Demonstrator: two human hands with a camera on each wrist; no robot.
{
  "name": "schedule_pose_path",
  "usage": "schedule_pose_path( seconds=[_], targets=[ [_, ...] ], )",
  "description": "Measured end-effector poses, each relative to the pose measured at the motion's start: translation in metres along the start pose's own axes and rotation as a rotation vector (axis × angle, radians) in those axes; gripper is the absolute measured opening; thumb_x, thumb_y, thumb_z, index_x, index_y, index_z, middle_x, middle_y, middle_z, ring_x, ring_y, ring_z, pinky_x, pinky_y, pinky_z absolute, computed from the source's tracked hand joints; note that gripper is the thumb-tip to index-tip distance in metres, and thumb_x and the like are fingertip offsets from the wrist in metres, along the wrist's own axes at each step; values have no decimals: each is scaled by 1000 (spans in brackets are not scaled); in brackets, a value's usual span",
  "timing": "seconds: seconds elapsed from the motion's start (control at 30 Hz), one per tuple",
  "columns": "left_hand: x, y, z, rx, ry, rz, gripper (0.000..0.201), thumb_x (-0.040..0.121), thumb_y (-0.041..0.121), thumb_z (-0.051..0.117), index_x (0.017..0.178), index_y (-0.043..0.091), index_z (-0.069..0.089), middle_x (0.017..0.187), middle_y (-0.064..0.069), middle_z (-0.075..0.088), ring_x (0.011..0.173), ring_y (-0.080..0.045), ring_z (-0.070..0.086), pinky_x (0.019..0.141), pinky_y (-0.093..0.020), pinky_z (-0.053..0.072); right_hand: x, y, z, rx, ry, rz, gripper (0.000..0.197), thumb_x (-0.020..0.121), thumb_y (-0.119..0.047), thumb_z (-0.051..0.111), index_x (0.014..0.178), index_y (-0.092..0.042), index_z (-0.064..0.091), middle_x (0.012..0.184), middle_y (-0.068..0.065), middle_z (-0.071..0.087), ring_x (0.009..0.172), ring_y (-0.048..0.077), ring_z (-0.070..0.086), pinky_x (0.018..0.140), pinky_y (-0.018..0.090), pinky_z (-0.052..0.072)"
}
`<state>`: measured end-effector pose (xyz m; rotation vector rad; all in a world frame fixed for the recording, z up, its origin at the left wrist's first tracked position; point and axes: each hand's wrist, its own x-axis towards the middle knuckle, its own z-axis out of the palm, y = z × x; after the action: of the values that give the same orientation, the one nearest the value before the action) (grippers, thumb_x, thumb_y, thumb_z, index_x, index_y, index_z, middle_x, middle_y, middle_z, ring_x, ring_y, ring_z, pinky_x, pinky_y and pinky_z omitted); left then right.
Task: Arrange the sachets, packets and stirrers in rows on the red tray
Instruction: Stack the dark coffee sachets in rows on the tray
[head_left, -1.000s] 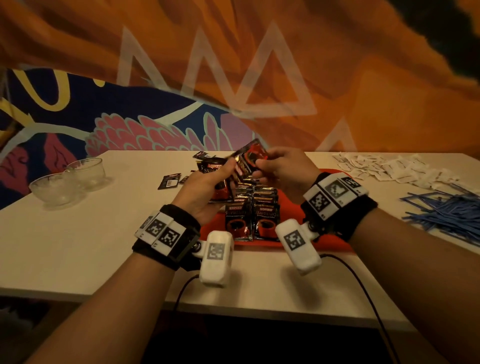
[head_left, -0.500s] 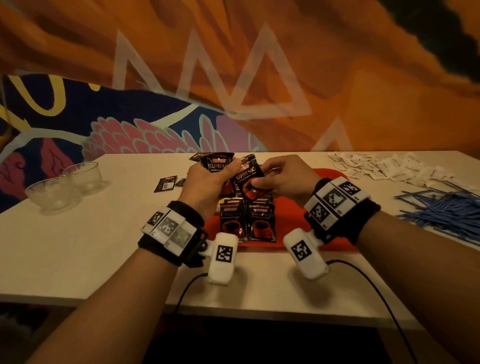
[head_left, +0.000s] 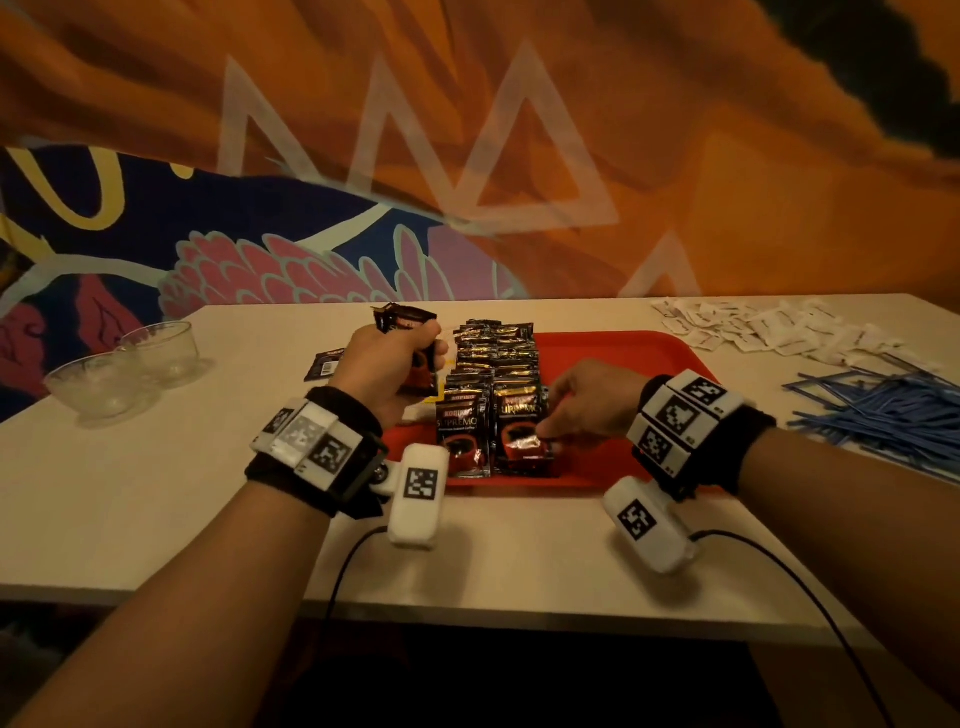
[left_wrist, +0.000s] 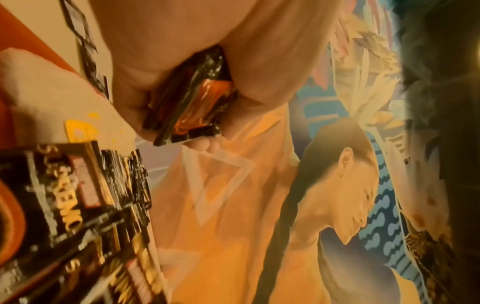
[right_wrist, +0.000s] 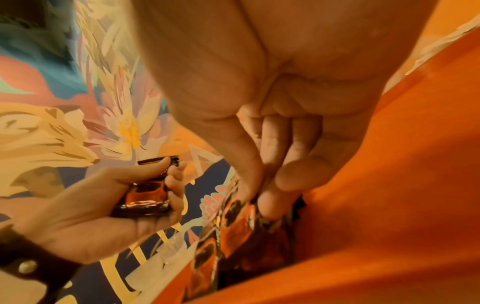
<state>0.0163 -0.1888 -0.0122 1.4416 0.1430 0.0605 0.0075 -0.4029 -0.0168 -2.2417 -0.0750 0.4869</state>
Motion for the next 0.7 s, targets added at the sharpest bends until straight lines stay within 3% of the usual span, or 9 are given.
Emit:
schedule_pose_path(
  seconds=[0.07, 0.2, 0.37, 0.5, 0.7],
  targets=[
    [-1, 2, -6, 28, 5, -25, 10, 99, 8, 57, 106, 5, 62, 69, -3, 62, 63, -17, 61, 59, -31, 51, 3, 5, 2, -42, -5, 38, 11, 86, -8, 71, 93, -8, 62, 82, 8, 71, 71, 16, 67, 68, 28, 56],
    [-7, 4, -12, 171, -3, -34, 9, 99, 1, 52, 98, 4, 60, 74, -8, 57, 62, -19, 60, 59, -32, 52, 5, 5, 8, -55, -18, 67, 13, 86, -8, 72, 89, -9, 59, 76, 6, 70, 70, 16, 67, 65, 27, 56],
    [-12, 5, -16, 390, -64, -89, 14, 94, -5, 56, 104, 3, 62, 89, -12, 61, 56, -17, 62, 50, -26, 53, 5, 4, 15, -217, 21, 78, 25, 86, -25, 75, 99, -7, 63, 98, 9, 71, 89, 21, 67, 88, 36, 56],
    [-11, 3, -19, 570, -75, -88, 17, 92, -4, 62, 107, 5, 64, 94, -12, 66, 59, -17, 67, 59, -30, 56, 5, 6, 10, -284, 114, 60, 29, 87, -38, 72, 92, -10, 67, 87, 2, 72, 81, 14, 67, 78, 31, 54],
    [-10, 1, -17, 644, -141, -129, 19, 91, 0, 66, 109, 4, 63, 97, -15, 72, 66, -21, 71, 64, -35, 56, 4, 5, 16, -285, 91, 45, 26, 94, -30, 65, 105, -6, 66, 100, 7, 73, 96, 19, 69, 89, 34, 55]
  ],
)
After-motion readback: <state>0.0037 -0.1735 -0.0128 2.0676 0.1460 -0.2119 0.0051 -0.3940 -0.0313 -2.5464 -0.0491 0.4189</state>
